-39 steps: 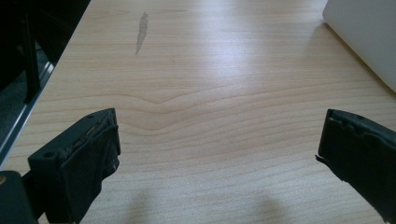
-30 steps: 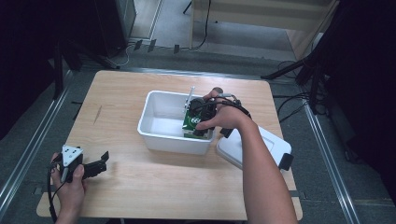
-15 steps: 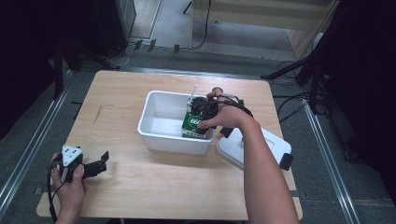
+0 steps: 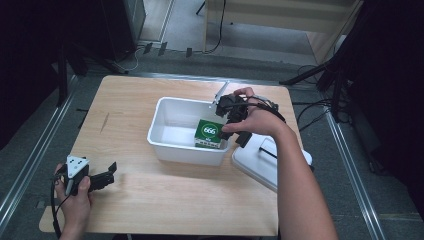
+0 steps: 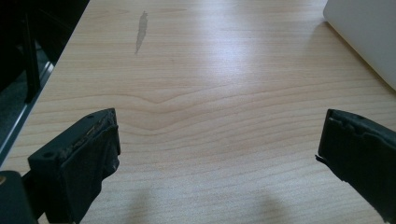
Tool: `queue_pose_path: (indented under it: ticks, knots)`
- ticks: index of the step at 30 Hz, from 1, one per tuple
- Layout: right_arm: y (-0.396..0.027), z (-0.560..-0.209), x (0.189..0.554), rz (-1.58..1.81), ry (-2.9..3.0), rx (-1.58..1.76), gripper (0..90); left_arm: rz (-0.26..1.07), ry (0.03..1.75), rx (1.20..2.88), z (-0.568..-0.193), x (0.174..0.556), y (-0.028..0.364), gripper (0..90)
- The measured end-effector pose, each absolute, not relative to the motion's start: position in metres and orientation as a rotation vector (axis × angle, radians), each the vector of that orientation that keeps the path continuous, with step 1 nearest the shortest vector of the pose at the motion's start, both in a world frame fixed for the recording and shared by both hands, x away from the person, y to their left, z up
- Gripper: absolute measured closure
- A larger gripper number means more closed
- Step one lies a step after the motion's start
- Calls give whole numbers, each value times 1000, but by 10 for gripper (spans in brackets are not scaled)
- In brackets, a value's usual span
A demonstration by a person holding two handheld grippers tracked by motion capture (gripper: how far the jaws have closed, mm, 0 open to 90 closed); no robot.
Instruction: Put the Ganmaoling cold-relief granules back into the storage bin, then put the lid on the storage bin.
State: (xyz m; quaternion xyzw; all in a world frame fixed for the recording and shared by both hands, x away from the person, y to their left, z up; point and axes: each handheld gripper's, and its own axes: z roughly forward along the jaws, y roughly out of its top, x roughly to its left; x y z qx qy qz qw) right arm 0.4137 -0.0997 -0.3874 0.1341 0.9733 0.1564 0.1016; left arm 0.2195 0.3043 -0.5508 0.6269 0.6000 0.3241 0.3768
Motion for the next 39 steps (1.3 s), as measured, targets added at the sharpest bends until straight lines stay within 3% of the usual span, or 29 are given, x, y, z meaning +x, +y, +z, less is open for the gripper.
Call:
queue_pose_path:
  ticks: [16,39]
  knots:
    - [-152,-366,394,490,2792,486,0,831,1534,1605,-551,220,304,0]
    - [-249,-423,364,373,2776,722,14,835,1539,1604,-551,221,304,0]
